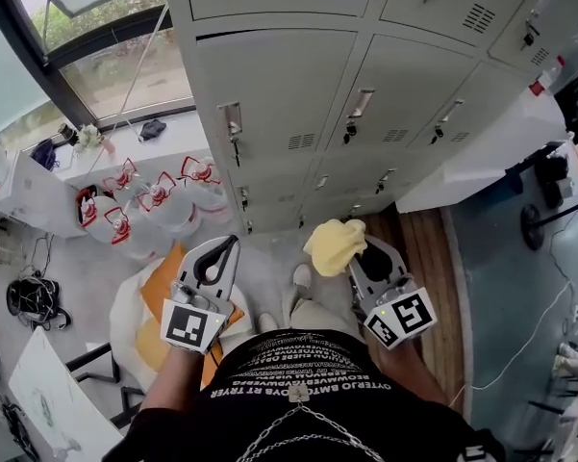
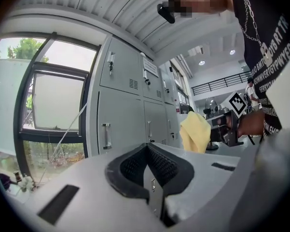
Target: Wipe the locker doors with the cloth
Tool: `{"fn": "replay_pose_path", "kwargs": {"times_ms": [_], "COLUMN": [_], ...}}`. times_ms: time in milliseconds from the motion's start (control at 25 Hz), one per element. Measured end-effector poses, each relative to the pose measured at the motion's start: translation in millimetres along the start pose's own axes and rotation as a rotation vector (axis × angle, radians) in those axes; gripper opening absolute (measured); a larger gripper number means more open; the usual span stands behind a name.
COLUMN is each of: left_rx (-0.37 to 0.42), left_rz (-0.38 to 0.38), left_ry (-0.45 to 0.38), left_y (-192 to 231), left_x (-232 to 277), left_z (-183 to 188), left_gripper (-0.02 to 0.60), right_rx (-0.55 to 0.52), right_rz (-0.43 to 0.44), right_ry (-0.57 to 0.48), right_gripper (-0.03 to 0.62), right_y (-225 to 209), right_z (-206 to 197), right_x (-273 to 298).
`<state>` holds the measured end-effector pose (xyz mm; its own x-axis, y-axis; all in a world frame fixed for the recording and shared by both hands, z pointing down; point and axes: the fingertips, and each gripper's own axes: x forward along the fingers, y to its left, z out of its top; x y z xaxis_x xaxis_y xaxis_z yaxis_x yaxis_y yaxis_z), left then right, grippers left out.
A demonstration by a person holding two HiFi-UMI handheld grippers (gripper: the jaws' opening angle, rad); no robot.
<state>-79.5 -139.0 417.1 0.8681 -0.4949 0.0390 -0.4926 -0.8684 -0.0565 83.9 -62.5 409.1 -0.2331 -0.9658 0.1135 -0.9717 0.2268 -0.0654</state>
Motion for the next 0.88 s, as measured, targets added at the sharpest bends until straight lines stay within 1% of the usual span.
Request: {"fn": "replay_pose_path", "kwargs": {"times_ms": [80,160,240,360,400,560,720,880], "left_rx": [-0.006,-0.010,-0.002,0.025,0.026,-0.007,-0.013,-0.023], "left_rz": [0.029,0.059,0.071,0.084,0.090,0.116,0.134,0.167], "left_ry": [0.015,0.010,0.005,0.043,0.045,-0.014,0.006,0.025], "left_y": [10,20,26,33,35,46,60,74], "left_x": [9,19,31,52,57,72,88,105], "left_z": [-1,3,8,13,14,14,7,6], "left_gripper": [0.003,0.003,0.003,0.003,0.003,0.003,0.003,0.003], "right_rx": [0.001,-0.001,0.000,-0.008,-0.016,-0.038,-0.030,-0.048], "right_rz": [0.017,0.040,0.060,0.085,0.097,0.152,0.183,0.223], "right_ry": [-0.001,-0.007,-0.026,-0.053,-0.056,-0.058,-0.077,-0.064], "right_gripper": [0.067,0.067,0.067,0.067,0.067,0.067,0.068,0.067], "right_y": [-9,-18,-28,-43,-47,-60,-70,-79], "right_z": [1,6,15,31,36,45,55,58], "right_x": [9,19,29,46,53,79,99,117]}}
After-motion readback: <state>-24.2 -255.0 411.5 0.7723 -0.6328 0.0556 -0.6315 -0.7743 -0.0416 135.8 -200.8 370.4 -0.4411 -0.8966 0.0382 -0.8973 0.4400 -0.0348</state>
